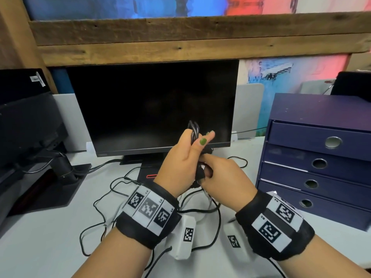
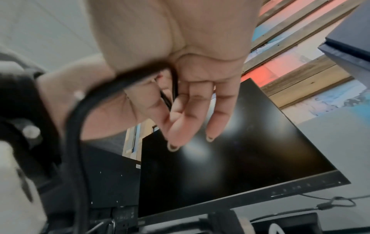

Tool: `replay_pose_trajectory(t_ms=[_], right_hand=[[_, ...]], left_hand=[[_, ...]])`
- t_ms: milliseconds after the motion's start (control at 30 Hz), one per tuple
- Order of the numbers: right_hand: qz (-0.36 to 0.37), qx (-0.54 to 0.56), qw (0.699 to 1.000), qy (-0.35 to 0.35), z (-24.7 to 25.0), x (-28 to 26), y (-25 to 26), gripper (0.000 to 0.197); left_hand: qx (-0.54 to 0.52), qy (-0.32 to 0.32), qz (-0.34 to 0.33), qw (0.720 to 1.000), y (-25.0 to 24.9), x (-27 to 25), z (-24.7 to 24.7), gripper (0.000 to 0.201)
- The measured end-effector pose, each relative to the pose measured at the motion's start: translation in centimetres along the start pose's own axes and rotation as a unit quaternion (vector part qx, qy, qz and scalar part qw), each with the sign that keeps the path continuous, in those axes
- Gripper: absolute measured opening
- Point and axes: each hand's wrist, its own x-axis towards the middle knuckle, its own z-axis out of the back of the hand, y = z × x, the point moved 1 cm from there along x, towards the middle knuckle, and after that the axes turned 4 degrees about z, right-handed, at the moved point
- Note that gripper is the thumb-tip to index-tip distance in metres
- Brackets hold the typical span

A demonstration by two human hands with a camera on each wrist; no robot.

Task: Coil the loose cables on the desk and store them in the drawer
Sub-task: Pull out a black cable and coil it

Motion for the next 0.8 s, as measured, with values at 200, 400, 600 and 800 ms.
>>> replay_pose_trajectory(t_ms=[200,400,600,800], right_hand=[[-0.041,0.223,0.973,-0.026,2.1,-0.4,-0.3,0.038],[0.019,0.255,0.967,0.022,3.5,-0.5,0.8,0.026],[0.017,0.062,0.997,0.035,4.6,0.2,-0.6,0.024],[0.043,-0.183,0.981,-0.039,4.7,1.2,-1.6,0.020]], left_hand=[[0.115,-0.020,0.021,0.993,0.9,0.4,1.5,0.020],[0.120,0.012,0.029,0.992,0.5,0.0,1.6,0.025],[0.215,0.019,0.062,0.975,1.4,0.2,2.4,0.033],[0.192,0.129,0.063,0.971,0.8,0.3,2.3,0.033]])
